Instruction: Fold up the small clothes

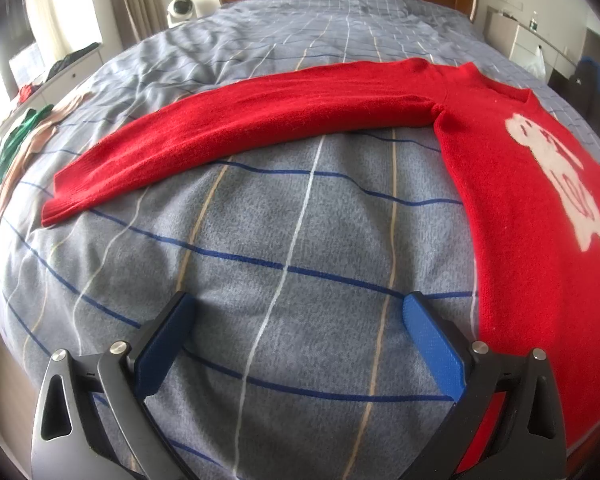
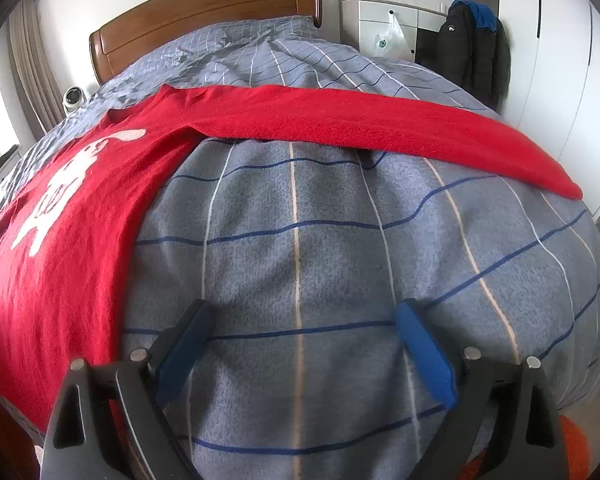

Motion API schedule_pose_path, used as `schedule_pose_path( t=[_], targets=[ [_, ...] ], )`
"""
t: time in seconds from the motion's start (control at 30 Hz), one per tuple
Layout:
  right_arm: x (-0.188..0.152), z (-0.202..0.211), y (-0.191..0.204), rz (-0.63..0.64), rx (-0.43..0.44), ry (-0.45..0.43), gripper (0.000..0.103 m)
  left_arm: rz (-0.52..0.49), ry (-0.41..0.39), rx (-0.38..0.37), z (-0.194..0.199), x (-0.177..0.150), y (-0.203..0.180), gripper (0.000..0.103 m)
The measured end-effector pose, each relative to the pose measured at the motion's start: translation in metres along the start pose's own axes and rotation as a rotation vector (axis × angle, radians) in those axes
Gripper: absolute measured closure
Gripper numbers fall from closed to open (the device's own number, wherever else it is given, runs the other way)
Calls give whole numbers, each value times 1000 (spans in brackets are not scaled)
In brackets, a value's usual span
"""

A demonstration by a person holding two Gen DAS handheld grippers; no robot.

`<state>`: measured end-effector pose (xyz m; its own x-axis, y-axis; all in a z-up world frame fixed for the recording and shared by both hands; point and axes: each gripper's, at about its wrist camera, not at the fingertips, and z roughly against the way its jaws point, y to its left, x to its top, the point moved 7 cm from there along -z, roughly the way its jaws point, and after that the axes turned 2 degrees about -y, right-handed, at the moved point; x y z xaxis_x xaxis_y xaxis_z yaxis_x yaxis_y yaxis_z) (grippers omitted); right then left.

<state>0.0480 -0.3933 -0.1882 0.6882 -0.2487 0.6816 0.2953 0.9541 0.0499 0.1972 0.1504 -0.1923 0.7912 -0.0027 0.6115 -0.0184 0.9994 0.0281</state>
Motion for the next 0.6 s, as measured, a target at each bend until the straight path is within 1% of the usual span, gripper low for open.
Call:
schedule_pose_path(
  t=[0.6],
  targets=[
    [-1, -1, 1, 4, -2, 1, 9, -1, -10, 3, 0, 0, 1, 1]
  ],
)
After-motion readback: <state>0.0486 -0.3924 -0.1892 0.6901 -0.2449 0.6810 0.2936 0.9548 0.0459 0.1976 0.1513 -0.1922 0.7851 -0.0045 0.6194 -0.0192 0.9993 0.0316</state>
